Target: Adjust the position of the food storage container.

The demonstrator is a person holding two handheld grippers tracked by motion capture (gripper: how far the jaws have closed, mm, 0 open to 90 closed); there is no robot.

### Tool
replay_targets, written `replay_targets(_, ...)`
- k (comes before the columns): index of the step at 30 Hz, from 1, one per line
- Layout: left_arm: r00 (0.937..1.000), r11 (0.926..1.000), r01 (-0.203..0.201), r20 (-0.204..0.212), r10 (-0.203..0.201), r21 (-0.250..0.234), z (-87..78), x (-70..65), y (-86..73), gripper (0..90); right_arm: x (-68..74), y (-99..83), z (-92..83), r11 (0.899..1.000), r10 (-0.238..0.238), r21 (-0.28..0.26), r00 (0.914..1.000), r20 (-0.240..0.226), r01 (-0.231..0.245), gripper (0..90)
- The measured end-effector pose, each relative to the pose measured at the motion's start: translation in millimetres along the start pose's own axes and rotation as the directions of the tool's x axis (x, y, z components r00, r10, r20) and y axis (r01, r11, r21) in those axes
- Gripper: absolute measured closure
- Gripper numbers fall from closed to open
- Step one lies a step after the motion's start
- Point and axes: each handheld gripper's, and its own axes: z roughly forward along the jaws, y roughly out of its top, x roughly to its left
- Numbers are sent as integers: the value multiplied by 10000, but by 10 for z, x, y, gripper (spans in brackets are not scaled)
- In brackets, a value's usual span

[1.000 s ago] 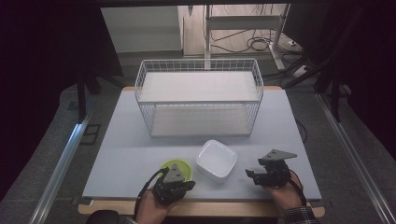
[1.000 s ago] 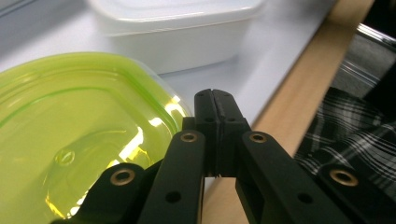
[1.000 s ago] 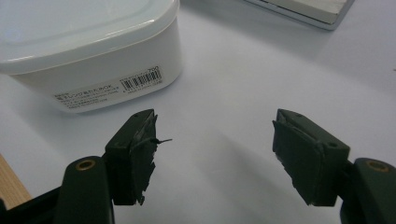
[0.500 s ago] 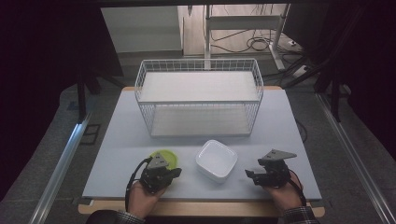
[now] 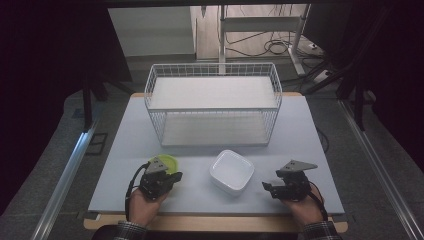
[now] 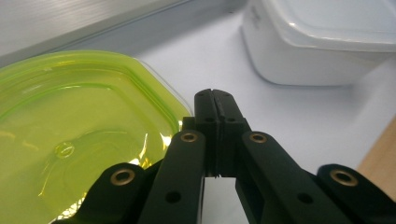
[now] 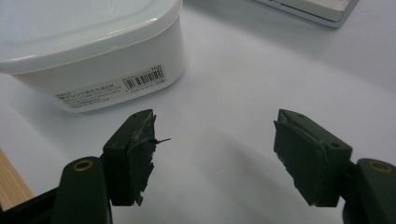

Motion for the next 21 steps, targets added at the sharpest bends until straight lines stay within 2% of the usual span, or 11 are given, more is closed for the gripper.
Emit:
replay_targets(5, 9987, 9996, 272, -438, -274, -43, -47, 157, -11, 900, -1, 0, 0, 10000, -21, 0, 10000, -3, 21, 296)
replay_targets(11, 9973, 9988, 477, -556, -480, -69, -82, 282, -21, 900, 1, 0, 4, 10000, -19, 4, 10000, -14, 19, 295)
replay_targets(15, 9964, 9986, 523, -672, -523, -18, -81, 261, -16, 899, -2, 1, 1, 10000, 13, -21, 10000, -32, -13, 295)
replay_targets(17, 9976, 9988, 475, -505, -480, -107, -76, 201, 6, 898, -4, 1, 0, 10000, 50, -29, 10000, -49, -50, 299)
replay_targets(20, 9989, 9995, 238, -401, -247, -228, -64, 135, 38, 877, -5, 6, -6, 10000, 75, -17, 9999, -107, -76, 335)
replay_targets(21, 9995, 9992, 149, -283, -159, -358, -33, 66, 67, 873, 5, 13, -21, 9999, 118, -65, 9997, -227, -120, 393)
